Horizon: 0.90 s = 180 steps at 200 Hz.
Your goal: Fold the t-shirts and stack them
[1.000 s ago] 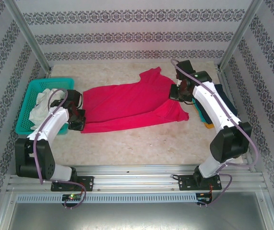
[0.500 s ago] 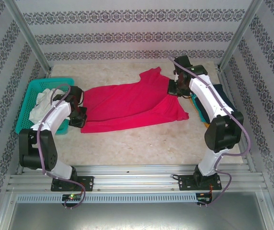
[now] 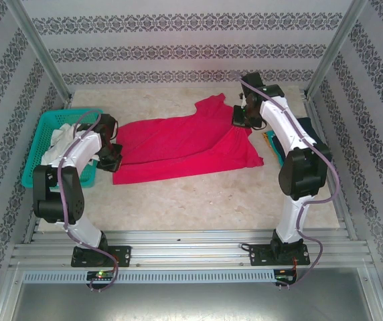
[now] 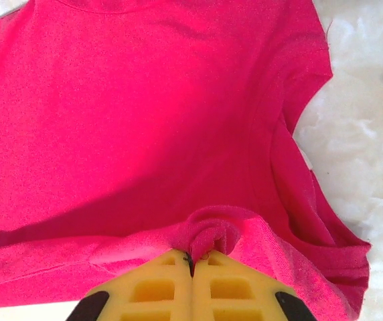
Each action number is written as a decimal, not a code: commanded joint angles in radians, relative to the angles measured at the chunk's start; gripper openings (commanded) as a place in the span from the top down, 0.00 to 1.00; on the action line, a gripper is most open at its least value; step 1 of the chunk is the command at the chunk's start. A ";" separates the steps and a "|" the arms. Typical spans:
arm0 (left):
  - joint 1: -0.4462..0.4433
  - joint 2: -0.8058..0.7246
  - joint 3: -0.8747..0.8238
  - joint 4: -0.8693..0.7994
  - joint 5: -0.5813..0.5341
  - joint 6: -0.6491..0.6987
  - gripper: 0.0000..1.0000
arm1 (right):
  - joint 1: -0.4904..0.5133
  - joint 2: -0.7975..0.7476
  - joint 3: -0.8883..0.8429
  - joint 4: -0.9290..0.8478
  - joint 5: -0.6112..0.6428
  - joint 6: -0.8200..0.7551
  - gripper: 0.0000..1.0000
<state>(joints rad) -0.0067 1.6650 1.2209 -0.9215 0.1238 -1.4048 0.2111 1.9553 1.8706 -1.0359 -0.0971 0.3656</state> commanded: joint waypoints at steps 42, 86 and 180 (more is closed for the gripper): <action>0.015 0.071 0.060 -0.045 -0.013 0.043 1.00 | -0.013 0.098 0.117 0.001 -0.005 -0.004 1.00; 0.018 0.094 0.083 -0.039 -0.008 0.045 1.00 | -0.021 0.146 0.157 -0.006 -0.004 -0.004 1.00; 0.032 0.129 0.103 -0.039 0.004 0.037 1.00 | -0.036 0.205 0.187 0.006 -0.010 -0.004 1.00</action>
<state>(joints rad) 0.0097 1.7782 1.2999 -0.9287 0.1276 -1.3689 0.1860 2.1342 2.0247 -1.0359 -0.1020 0.3664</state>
